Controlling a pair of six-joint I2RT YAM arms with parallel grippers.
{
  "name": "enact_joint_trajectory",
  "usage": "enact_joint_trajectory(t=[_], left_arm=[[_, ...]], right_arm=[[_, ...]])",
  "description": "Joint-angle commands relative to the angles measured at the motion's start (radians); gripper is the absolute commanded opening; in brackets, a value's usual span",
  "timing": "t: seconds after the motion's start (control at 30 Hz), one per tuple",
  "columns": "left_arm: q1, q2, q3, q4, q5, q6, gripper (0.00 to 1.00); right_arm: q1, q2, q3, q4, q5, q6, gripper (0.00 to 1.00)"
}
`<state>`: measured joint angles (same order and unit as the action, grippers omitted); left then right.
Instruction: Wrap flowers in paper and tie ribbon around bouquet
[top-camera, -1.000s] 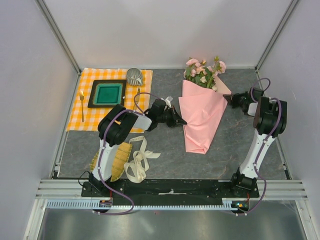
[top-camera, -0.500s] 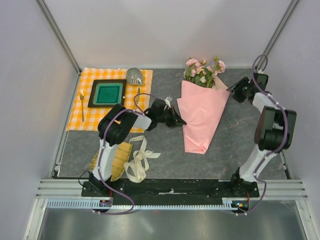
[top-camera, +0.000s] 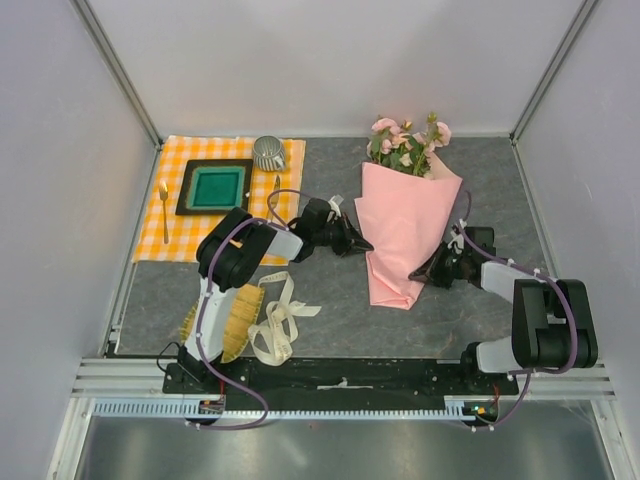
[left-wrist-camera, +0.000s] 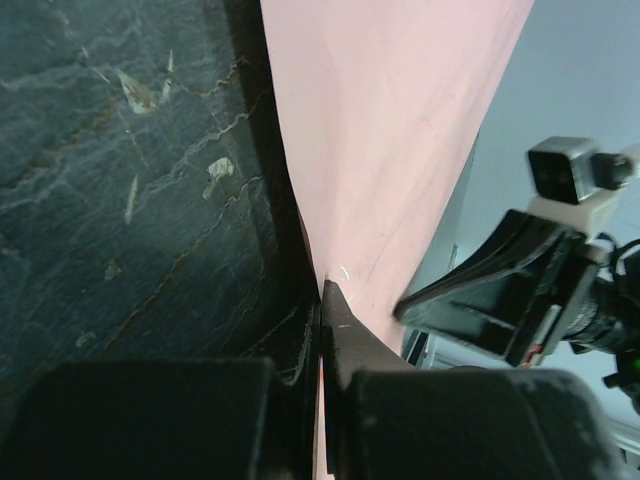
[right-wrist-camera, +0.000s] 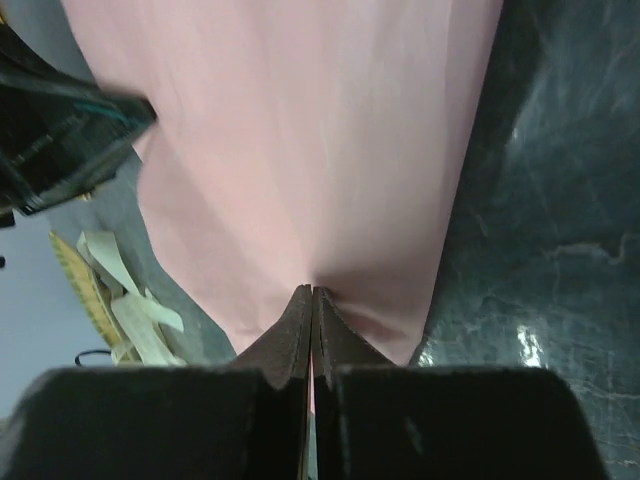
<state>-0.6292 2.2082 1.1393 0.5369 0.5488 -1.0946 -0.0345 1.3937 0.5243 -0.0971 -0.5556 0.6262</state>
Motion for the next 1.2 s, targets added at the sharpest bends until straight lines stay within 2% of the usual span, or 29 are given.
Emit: enact_joint_trajectory(t=[0.0,0.13,0.23,0.3,0.37,0.43,0.53,0.63,0.7,0.83,0.93,1.0,1.1,1.17], left_arm=[[0.002,0.022,-0.003,0.029,0.02,-0.039,0.02],[0.002,0.021,-0.007,0.029,0.026,-0.034,0.02],[0.002,0.021,-0.007,0.029,0.039,-0.034,0.02],[0.002,0.022,-0.003,0.029,0.042,-0.034,0.02],[0.002,0.025,0.002,0.028,0.042,-0.034,0.02],[0.003,0.031,0.008,0.026,0.042,-0.036,0.02],[0.003,0.039,0.011,0.025,0.039,-0.037,0.02],[0.003,0.047,0.011,0.025,0.037,-0.039,0.02],[0.005,0.053,0.011,0.025,0.037,-0.042,0.02],[0.006,0.053,0.014,0.025,0.039,-0.039,0.02],[0.006,0.054,0.022,0.015,0.042,-0.034,0.02],[0.008,0.054,0.025,0.017,0.042,-0.034,0.02],[0.008,0.059,0.027,0.017,0.04,-0.037,0.02],[0.01,0.058,0.023,0.02,0.04,-0.039,0.02]], right_arm=[[-0.005,0.018,-0.041,-0.034,-0.017,-0.089,0.0],[-0.025,-0.096,-0.092,-0.113,0.08,-0.057,0.0],[-0.001,-0.214,-0.023,-0.211,0.114,-0.072,0.0],[0.028,-0.254,0.02,-0.208,0.073,-0.057,0.0],[0.074,-0.234,-0.001,-0.162,-0.03,0.005,0.01],[0.084,-0.202,-0.059,-0.093,-0.064,0.035,0.01],[0.084,-0.148,-0.125,-0.085,-0.032,0.037,0.0],[0.082,-0.14,-0.164,-0.153,0.038,0.04,0.0],[0.084,-0.185,-0.164,-0.243,0.127,0.04,0.0],[0.084,-0.326,-0.054,-0.358,0.229,0.02,0.0],[0.084,-0.341,0.031,-0.383,0.165,0.0,0.0],[0.084,-0.292,0.04,-0.354,0.113,0.001,0.0],[0.084,-0.23,-0.024,-0.277,0.054,0.027,0.0],[0.081,-0.211,-0.079,-0.271,0.109,0.041,0.0]])
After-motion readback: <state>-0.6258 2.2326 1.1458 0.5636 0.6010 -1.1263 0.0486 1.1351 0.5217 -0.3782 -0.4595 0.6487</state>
